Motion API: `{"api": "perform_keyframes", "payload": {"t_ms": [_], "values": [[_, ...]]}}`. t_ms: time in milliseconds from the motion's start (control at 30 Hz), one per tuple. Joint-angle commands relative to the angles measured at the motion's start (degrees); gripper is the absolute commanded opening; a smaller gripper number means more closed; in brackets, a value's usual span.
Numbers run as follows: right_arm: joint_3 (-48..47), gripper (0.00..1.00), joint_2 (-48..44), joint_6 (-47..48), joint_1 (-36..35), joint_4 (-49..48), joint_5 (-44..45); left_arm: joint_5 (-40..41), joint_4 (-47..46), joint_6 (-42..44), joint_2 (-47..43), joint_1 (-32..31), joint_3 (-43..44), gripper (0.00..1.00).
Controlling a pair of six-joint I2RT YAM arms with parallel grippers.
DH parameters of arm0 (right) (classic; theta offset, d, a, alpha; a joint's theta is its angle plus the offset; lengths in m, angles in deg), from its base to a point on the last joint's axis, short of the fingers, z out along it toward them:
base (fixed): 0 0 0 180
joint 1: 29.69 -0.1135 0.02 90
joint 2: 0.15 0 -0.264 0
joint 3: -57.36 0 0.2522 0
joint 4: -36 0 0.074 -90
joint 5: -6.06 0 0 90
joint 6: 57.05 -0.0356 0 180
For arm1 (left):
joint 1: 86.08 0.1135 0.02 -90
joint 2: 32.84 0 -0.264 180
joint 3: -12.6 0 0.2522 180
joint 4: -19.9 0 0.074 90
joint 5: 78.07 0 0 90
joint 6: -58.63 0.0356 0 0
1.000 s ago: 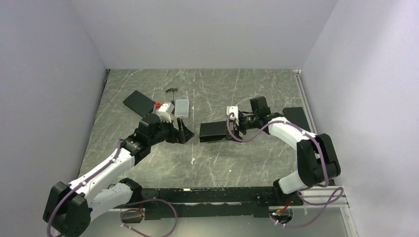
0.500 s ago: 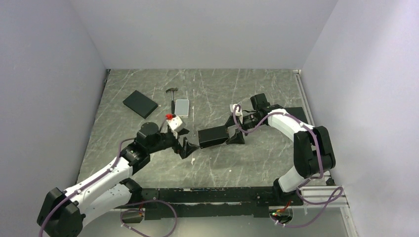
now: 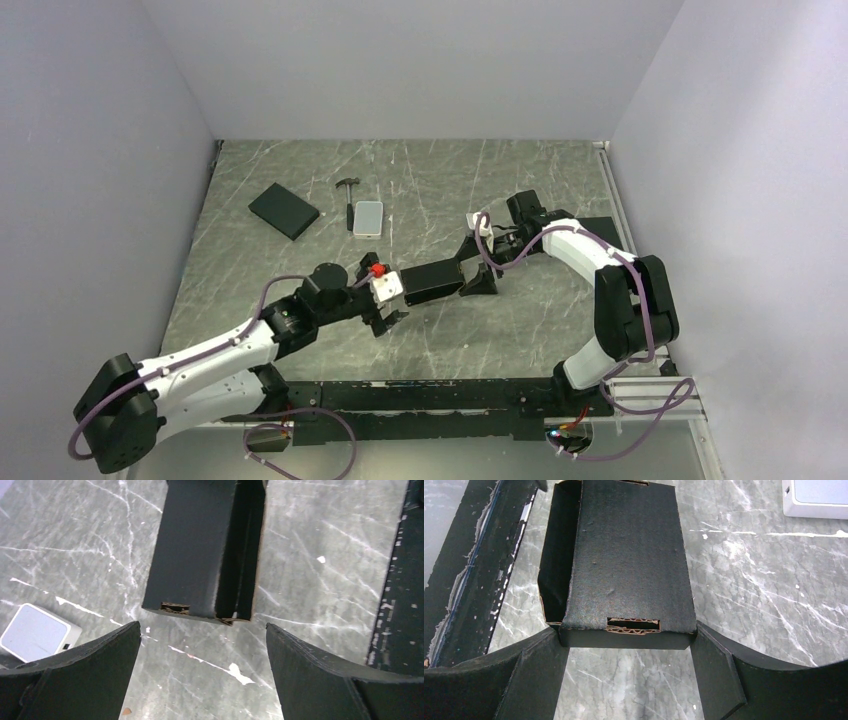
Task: Fold the paper box
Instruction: Close the paper box at the center of the board.
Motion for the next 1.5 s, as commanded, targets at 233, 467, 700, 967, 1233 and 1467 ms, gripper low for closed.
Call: {"api": "perform_keyframes", "payload": {"t_ms": [233,467,700,967,1233,1467], "values": [[-2.1,0.00,-0.2,3.1,-0.7,1.1,-4.0,1.0,-11.6,5.0,3.2,-0.2,-1.9,1.00],[-2.4,0.00,0.0,3.4,-1.3,1.7,-4.2,-1.2,-14.2,4.2,5.8,-0.1,-2.0,0.99],[-3.1,0.00,0.6,7.0,-1.4,5.1,-4.8,-1.2,-11.9,4.0,6.5,0.3,-0.7,0.74],[-3.3,0.00,0.8,8.0,-1.6,6.0,-5.0,-2.4,-10.5,3.4,7.3,0.8,0.8,0.39],[-2.8,0.00,1.0,4.8,-2.2,3.3,-3.5,-2.5,-9.2,3.2,8.1,1.2,1.7,0.20],[-2.0,0.00,1.1,-5.6,-2.2,-4.7,0.4,-2.2,-10.7,-0.1,6.3,1.5,1.2,0.42]]}}
